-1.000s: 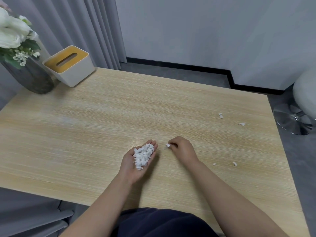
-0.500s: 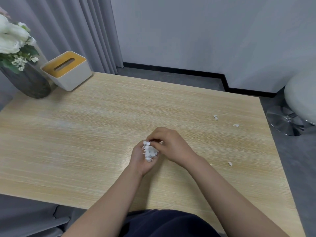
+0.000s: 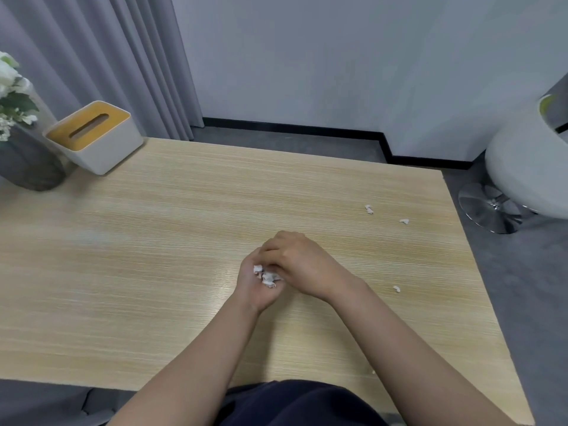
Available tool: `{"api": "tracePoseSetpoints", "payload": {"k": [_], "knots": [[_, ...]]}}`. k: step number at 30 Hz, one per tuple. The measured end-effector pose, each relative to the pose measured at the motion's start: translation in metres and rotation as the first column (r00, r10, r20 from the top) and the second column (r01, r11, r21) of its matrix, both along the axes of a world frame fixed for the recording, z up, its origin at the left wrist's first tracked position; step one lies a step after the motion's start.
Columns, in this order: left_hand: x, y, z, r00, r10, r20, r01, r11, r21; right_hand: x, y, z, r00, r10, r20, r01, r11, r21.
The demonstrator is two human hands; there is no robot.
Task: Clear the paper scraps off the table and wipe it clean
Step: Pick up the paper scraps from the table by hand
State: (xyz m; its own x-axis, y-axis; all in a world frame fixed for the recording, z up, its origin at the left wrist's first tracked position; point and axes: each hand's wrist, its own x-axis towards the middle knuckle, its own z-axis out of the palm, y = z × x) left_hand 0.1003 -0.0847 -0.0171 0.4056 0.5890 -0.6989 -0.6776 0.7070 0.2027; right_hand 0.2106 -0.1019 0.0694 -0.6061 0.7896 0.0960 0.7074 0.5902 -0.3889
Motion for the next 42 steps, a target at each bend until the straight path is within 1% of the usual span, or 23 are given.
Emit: {"api": "tracePoseSetpoints", "payload": {"k": [1, 2, 4, 6, 8, 11, 14, 16, 20, 23, 27, 30, 32, 35, 38, 40, 42], "knots": [[0.002, -0.001, 0.004, 1.0, -0.009, 0.028, 0.008, 1.0, 0.004, 0.004, 0.0, 0.002, 1.0, -0.012, -0.01, 0.012, 1.0, -0.013], [0.005, -0.002, 0.007, 0.999, 0.02, 0.035, -0.02, 1.0, 0.003, 0.008, 0.001, 0.003, 1.0, -0.027, -0.011, 0.027, 0.999, -0.027], [0.012, -0.006, 0.023, 0.993, 0.019, 0.119, -0.026, 0.998, 0.052, 0.019, 0.004, 0.005, 0.998, -0.062, -0.023, 0.061, 0.997, -0.043], [0.016, -0.01, 0.037, 0.993, 0.016, 0.116, -0.027, 0.995, 0.091, 0.029, 0.006, 0.007, 0.994, -0.095, -0.049, 0.092, 0.994, -0.063], [0.019, -0.007, 0.04, 0.993, 0.021, 0.12, -0.035, 0.992, 0.119, 0.038, 0.008, 0.008, 0.988, -0.137, -0.066, 0.132, 0.988, -0.08], [0.021, 0.001, 0.029, 0.986, 0.038, 0.165, -0.047, 0.998, 0.052, 0.054, 0.011, 0.009, 0.972, -0.214, -0.097, 0.206, 0.975, -0.088], [0.019, 0.006, 0.028, 0.991, 0.015, 0.131, -0.027, 0.996, 0.088, 0.075, 0.013, 0.011, 0.947, -0.293, -0.13, 0.283, 0.955, -0.087], [0.019, 0.008, 0.029, 0.984, -0.017, 0.177, -0.007, 0.991, 0.13, 0.089, 0.014, 0.012, 0.927, -0.353, -0.124, 0.343, 0.934, -0.096], [0.026, 0.015, 0.03, 0.98, -0.028, 0.199, -0.01, 0.982, 0.19, 0.116, 0.016, 0.005, 0.89, -0.442, -0.109, 0.423, 0.891, -0.162], [0.039, 0.022, 0.032, 0.981, -0.008, 0.192, -0.031, 0.98, 0.197, 0.134, 0.018, -0.004, 0.865, -0.492, -0.103, 0.465, 0.861, -0.207], [0.061, 0.031, 0.032, 0.992, 0.005, 0.126, -0.025, 0.986, 0.162, 0.163, 0.02, -0.018, 0.821, -0.561, -0.105, 0.522, 0.813, -0.256], [0.076, 0.035, 0.033, 0.99, 0.0, 0.138, -0.02, 0.989, 0.147, 0.19, 0.023, -0.029, 0.762, -0.642, -0.087, 0.595, 0.746, -0.298], [0.083, 0.037, 0.034, 0.987, -0.01, 0.16, -0.014, 0.988, 0.151, 0.21, 0.027, -0.037, 0.704, -0.706, -0.074, 0.66, 0.69, -0.298], [0.093, 0.038, 0.034, 0.975, -0.017, 0.222, -0.018, 0.988, 0.156, 0.243, 0.034, -0.052, 0.576, -0.815, -0.059, 0.765, 0.563, -0.314], [0.105, 0.035, 0.03, 0.962, -0.011, 0.273, -0.035, 0.986, 0.163, 0.275, 0.043, -0.072, 0.452, -0.892, -0.031, 0.83, 0.432, -0.352], [0.113, 0.033, 0.028, 0.955, -0.009, 0.297, -0.04, 0.987, 0.158, 0.292, 0.05, -0.084, 0.423, -0.906, 0.001, 0.844, 0.393, -0.364], [0.123, 0.031, 0.027, 0.954, 0.006, 0.301, -0.053, 0.988, 0.147, 0.304, 0.056, -0.096, 0.429, -0.903, 0.03, 0.845, 0.389, -0.368]]}}
